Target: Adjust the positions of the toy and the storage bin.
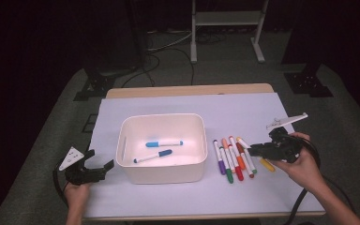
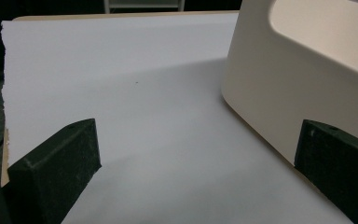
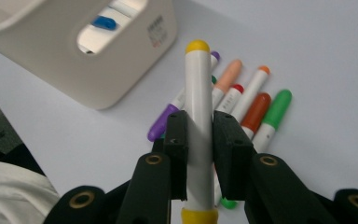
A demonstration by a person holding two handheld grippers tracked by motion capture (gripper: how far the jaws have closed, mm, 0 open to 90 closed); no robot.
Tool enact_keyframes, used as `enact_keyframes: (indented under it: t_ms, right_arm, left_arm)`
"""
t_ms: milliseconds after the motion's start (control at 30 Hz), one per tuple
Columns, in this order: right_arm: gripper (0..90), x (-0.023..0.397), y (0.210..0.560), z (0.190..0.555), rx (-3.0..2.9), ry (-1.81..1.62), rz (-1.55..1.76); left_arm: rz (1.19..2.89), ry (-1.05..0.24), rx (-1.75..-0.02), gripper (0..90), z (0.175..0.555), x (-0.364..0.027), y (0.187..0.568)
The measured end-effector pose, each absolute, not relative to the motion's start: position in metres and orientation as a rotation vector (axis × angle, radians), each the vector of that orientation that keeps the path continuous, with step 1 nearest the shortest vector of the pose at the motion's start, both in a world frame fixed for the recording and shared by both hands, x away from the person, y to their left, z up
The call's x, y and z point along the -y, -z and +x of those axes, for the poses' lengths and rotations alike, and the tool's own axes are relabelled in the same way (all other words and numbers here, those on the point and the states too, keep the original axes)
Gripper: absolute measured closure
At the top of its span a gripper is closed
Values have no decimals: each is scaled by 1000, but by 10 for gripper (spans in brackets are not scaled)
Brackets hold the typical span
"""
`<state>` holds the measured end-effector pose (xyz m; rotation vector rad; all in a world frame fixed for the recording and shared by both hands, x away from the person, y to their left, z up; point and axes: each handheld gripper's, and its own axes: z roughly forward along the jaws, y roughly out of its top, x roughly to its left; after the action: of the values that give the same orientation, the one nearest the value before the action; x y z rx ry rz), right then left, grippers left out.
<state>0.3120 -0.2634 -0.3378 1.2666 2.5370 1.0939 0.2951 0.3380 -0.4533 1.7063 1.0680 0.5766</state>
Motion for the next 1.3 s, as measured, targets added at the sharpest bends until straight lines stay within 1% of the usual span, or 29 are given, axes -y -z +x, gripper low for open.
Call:
enact_keyframes:
  t_ms: [500,967,1300]
  right_arm:
    - [756,206,286,305,-2639,-1184,1035]
    - [756,144,265,312,-2735,-1223,800]
    - [755,101,265,322,-2803,-1246,691]
  left_arm:
    - [1706,-577,-1064,0,295,-338,453]
    - [1704,-574,-1061,0,295,-338,453]
    - [1704,-566,-1062,0,295,-339,453]
